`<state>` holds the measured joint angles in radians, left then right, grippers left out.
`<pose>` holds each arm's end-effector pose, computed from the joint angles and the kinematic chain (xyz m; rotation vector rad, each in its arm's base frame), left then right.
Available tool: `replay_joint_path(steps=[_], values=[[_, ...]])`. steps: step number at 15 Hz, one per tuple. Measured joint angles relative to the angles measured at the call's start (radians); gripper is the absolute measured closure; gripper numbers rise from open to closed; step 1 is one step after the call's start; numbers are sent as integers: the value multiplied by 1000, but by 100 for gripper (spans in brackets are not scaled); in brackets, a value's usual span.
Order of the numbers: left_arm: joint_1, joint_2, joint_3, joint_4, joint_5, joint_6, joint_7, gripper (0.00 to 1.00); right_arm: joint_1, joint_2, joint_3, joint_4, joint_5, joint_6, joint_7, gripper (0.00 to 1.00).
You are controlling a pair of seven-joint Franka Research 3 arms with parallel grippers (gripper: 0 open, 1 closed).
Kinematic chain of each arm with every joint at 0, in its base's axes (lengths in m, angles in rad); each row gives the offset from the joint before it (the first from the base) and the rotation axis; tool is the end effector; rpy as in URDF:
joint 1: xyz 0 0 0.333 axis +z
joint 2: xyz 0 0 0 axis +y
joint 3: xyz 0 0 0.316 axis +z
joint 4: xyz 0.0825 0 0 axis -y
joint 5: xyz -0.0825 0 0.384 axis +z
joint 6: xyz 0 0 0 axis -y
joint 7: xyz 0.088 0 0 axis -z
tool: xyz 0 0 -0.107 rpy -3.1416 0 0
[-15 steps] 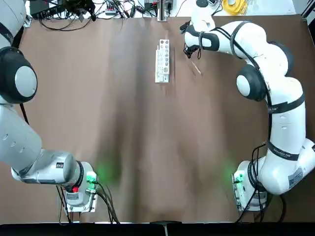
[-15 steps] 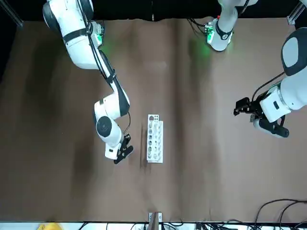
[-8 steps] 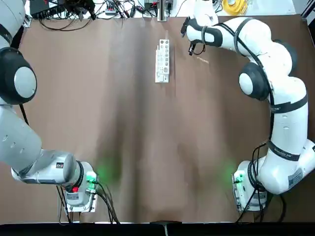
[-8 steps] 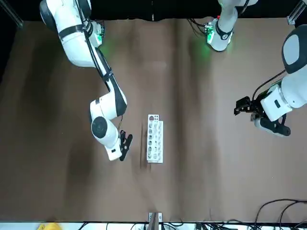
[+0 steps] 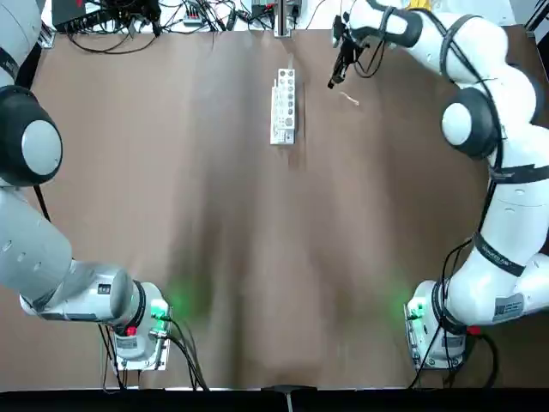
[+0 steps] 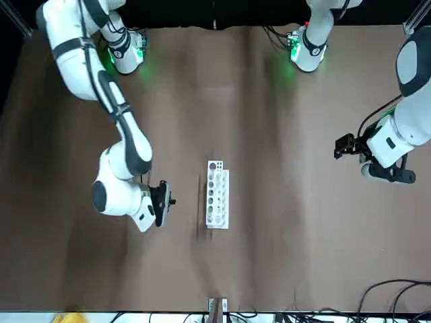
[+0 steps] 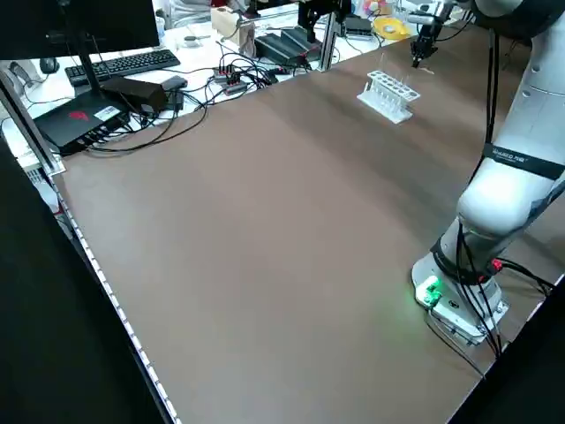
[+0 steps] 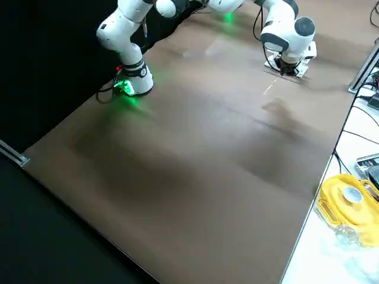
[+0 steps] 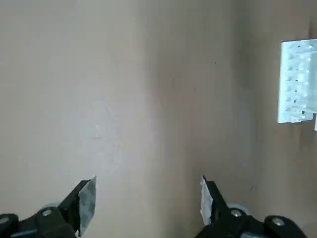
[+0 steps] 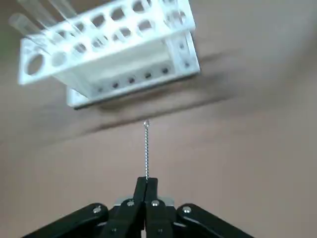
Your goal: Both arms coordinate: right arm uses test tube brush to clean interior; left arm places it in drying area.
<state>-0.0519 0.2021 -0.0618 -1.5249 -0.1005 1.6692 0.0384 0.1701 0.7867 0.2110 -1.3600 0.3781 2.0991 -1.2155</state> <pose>0.6134 -0.0766 0.5367 3.0230 -0.2096 -0.0934 0.6882 0.2584 0.2613 -2.1082 -1.6663 -0.2164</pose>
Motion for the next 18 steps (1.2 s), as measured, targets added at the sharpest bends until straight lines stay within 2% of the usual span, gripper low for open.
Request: replay_joint_path(steps=[4, 9, 11, 14, 18], values=[[0, -7, -1, 0, 13, -5, -2, 0, -187, -1, 244, 10, 1, -8, -166, 98], [2, -20, -1, 0, 44, -28, -3, 0, -311, -1, 425, 14, 8, -10, -319, 98], [3, -20, 1, 0, 44, -28, -3, 0, -343, -1, 470, 14, 26, -11, -352, 98], [10, -20, 3, 0, 45, -28, -7, 0, -365, -1, 508, 14, 92, -13, -419, 98], [12, -20, 4, 0, 89, -31, -24, 0, -358, 2, 528, 8, 244, -13, -557, 98]])
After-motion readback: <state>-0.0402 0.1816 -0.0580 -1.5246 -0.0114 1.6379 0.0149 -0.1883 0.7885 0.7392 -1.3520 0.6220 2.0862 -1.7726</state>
